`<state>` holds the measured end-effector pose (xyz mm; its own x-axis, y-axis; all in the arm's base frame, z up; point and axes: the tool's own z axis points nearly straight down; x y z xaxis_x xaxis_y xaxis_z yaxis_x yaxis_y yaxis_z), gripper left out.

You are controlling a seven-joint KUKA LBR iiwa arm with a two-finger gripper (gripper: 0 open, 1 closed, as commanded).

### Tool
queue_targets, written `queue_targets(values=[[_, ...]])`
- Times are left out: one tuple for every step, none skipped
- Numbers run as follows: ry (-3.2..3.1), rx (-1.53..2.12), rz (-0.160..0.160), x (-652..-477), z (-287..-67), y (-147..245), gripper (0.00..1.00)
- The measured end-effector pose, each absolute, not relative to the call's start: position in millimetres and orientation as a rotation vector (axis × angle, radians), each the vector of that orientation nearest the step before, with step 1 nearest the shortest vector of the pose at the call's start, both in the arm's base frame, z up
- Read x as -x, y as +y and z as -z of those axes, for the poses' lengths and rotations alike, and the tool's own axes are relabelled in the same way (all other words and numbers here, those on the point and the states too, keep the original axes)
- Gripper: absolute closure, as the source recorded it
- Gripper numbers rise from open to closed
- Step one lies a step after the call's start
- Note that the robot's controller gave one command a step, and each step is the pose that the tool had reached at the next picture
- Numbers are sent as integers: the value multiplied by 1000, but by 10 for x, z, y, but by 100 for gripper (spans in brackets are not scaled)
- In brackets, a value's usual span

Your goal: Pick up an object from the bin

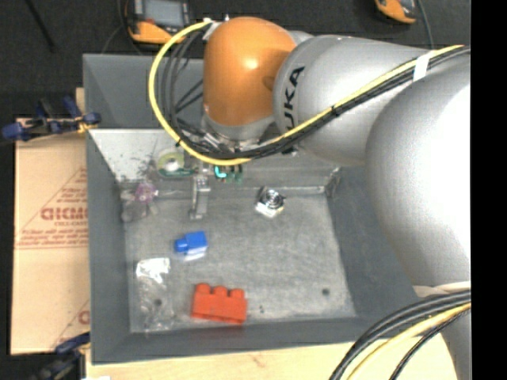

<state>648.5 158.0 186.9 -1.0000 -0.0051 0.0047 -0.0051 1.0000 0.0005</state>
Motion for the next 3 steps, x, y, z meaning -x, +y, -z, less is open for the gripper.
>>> queue_targets(values=[[-2932, -1118, -1, -5844, -809, 1113, 0], [-2562, -1832, -3, -5823, -717, 1356, 0], [-2565, -1825, 0, -5820, -720, 1358, 100]])
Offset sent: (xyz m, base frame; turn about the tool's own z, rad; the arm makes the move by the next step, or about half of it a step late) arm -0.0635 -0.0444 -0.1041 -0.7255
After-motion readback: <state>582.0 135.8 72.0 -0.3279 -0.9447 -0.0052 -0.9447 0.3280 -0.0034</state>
